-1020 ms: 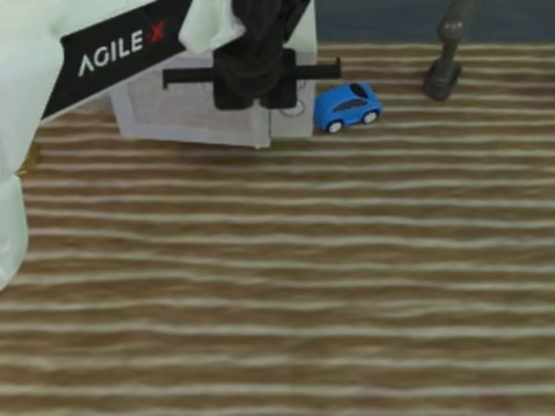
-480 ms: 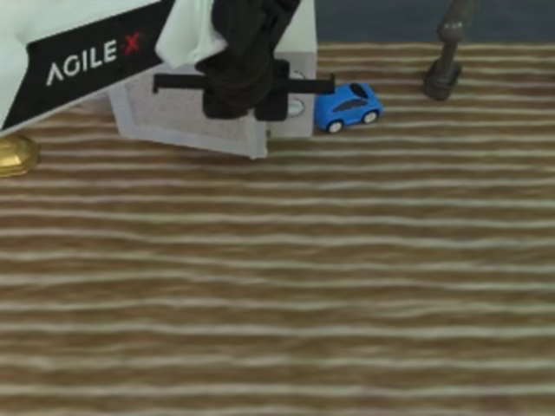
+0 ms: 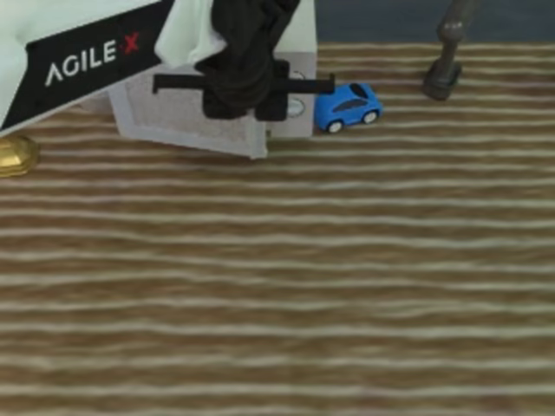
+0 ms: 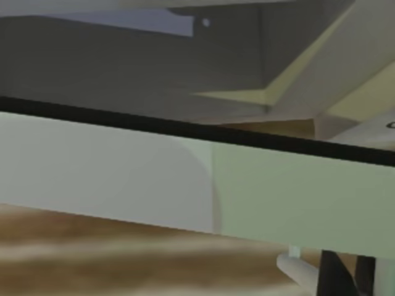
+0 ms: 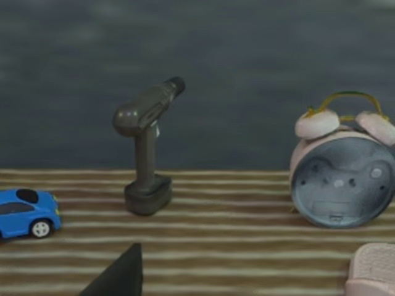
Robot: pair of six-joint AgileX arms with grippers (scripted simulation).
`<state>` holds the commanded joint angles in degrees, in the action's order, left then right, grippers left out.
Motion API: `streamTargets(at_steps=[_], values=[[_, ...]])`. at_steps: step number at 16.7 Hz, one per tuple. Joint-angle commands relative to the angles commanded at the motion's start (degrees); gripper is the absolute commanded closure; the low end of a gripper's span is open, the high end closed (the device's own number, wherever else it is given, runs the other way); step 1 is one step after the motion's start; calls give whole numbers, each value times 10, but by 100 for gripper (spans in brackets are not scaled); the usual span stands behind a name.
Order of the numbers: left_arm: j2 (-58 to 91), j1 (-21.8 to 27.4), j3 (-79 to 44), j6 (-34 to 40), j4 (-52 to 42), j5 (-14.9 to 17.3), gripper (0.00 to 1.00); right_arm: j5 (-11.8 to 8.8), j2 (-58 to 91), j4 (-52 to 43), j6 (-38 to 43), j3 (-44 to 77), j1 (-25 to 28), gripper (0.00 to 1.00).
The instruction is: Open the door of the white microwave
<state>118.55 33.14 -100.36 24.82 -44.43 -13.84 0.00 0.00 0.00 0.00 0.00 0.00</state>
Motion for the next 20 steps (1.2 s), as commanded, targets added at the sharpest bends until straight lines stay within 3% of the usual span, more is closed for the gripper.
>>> streamTargets(at_steps=[16, 20], values=[[2, 4, 1, 2, 0, 3, 100, 0, 0, 0, 0, 0, 0, 0], [-24, -2, 35, -27, 18, 12, 100, 0, 0, 0, 0, 0, 0, 0]])
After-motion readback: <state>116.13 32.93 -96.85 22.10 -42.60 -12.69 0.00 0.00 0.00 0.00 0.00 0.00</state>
